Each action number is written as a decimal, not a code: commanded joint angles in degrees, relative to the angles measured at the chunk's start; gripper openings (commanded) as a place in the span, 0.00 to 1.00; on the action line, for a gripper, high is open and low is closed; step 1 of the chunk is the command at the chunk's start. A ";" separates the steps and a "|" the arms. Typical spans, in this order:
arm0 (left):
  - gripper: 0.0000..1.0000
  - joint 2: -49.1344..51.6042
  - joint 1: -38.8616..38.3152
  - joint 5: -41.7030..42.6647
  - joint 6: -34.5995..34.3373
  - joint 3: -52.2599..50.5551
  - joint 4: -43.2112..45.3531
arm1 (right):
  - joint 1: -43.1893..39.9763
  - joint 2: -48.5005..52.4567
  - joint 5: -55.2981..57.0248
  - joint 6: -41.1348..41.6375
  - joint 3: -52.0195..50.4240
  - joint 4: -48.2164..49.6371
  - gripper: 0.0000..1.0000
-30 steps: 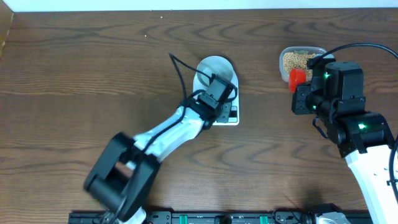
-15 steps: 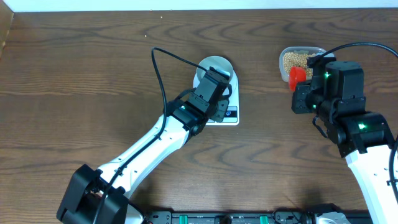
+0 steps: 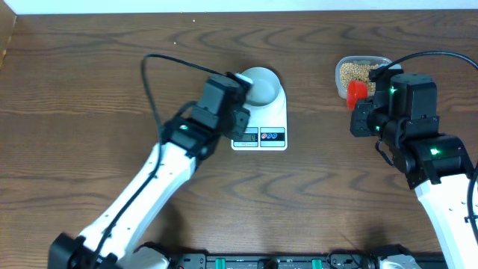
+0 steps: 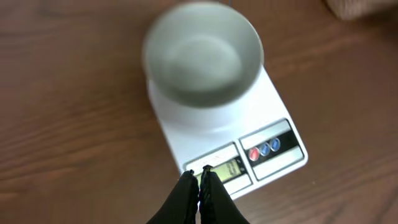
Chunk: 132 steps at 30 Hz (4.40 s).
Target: Scoop item into bowl and weigh 50g on scale
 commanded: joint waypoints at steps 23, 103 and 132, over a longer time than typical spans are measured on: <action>0.09 -0.74 0.28 0.79 -2.91 -0.68 -6.51 | -0.39 -0.04 0.04 0.48 1.05 -0.04 0.01; 1.00 -6.38 0.33 7.87 2.29 -0.61 -13.33 | -0.39 0.11 0.22 -0.20 1.01 -0.26 0.01; 1.00 -6.38 0.33 5.95 2.95 -0.61 -13.97 | -2.51 13.03 -3.91 -4.66 27.23 -24.52 0.01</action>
